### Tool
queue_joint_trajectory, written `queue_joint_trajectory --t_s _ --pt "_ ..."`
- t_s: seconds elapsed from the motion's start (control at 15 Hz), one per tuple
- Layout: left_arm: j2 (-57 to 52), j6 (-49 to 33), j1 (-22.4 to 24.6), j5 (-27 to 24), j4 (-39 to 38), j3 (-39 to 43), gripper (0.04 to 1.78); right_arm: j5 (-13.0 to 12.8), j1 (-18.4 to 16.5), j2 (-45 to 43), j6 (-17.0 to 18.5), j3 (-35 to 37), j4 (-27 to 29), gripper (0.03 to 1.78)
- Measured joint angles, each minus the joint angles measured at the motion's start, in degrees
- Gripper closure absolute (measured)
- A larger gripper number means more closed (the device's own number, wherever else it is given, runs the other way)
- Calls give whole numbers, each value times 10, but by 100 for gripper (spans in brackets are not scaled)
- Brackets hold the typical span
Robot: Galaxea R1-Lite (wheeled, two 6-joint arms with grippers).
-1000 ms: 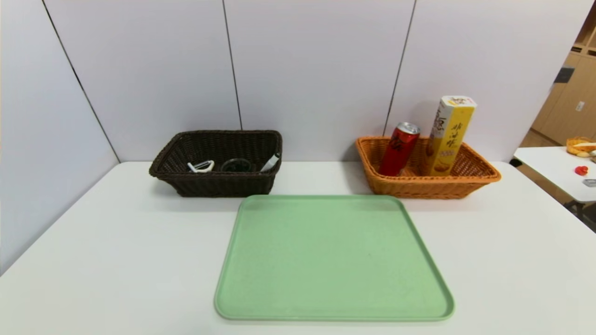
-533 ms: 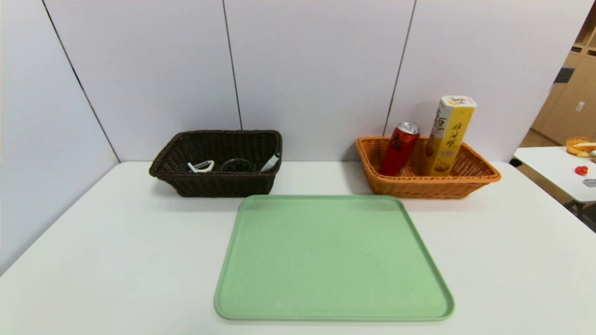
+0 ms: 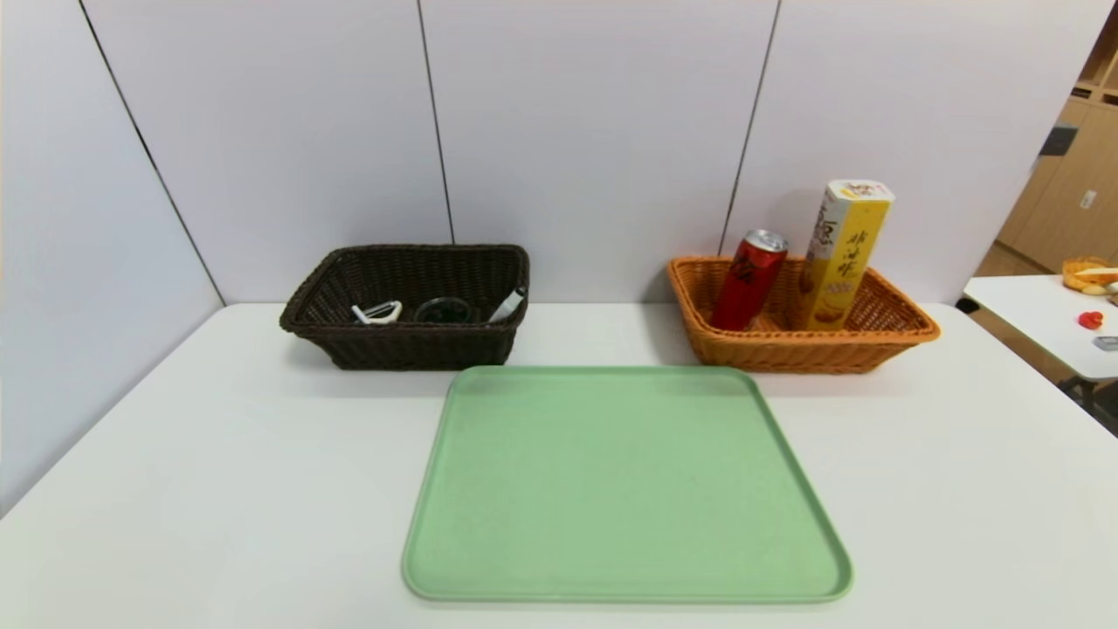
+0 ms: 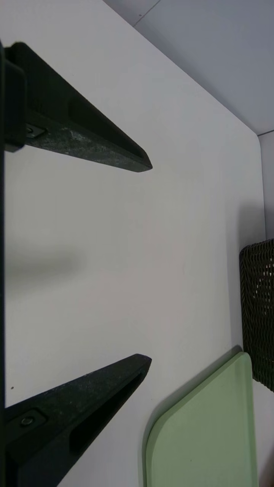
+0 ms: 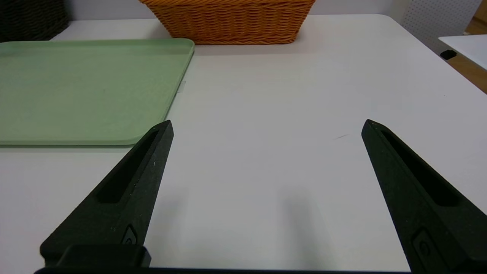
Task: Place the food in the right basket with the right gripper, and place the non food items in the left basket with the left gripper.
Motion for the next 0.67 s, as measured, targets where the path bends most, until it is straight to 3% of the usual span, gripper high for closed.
queue_joint_trajectory --t_s 0.33,0.53,0.67 --pt "0 0 0 0 0 0 13 -10 0 0 13 0 0 10" --pt "0 0 0 0 0 0 13 -6 0 0 -2 0 -2 10" --pt "0 0 0 0 0 0 13 -10 0 0 13 0 0 10"
